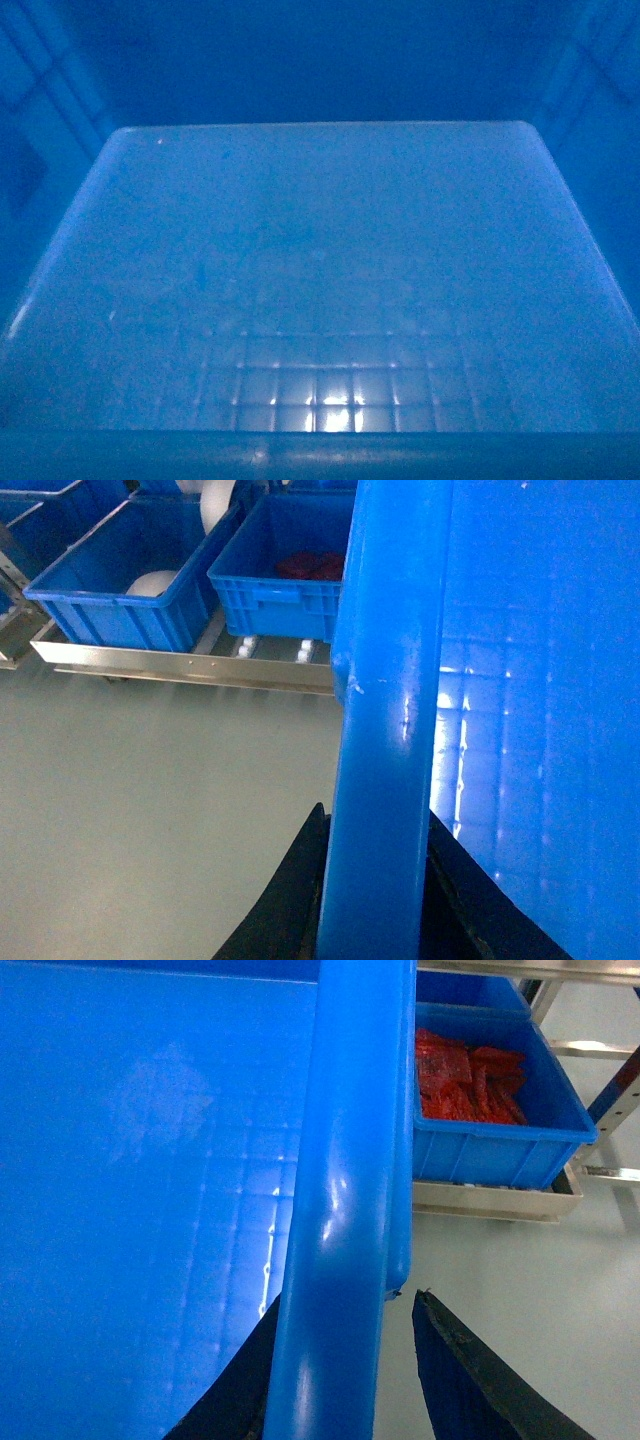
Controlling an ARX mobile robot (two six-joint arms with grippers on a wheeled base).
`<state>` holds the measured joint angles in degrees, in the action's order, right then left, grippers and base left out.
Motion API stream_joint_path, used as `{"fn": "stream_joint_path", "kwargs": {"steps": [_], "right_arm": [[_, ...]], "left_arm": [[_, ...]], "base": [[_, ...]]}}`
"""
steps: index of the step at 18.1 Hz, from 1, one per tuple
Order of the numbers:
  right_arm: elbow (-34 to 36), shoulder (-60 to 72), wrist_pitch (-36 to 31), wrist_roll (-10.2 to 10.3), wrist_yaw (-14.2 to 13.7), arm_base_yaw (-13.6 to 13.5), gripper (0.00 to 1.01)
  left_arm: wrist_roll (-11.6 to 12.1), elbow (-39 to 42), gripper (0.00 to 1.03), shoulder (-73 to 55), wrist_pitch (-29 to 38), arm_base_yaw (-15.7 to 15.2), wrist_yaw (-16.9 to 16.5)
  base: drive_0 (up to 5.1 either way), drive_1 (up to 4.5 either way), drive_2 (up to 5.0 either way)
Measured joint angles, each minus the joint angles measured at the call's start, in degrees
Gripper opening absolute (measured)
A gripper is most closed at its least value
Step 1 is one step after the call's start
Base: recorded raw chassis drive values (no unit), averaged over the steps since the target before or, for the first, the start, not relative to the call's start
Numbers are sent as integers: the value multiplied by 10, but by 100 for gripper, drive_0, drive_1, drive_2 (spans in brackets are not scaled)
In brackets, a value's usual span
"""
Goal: Place box next to blue box on left shelf
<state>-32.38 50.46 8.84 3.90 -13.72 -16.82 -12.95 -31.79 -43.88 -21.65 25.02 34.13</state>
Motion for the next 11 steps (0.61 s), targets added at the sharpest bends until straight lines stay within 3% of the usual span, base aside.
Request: {"fn": "stream_joint_path", "kwargs": {"steps": [11], "right_arm": [[0,1,2,0,0,0,33]], "left_arm": [[0,0,17,0,-2,0,0]], "base": [[0,0,0]]}}
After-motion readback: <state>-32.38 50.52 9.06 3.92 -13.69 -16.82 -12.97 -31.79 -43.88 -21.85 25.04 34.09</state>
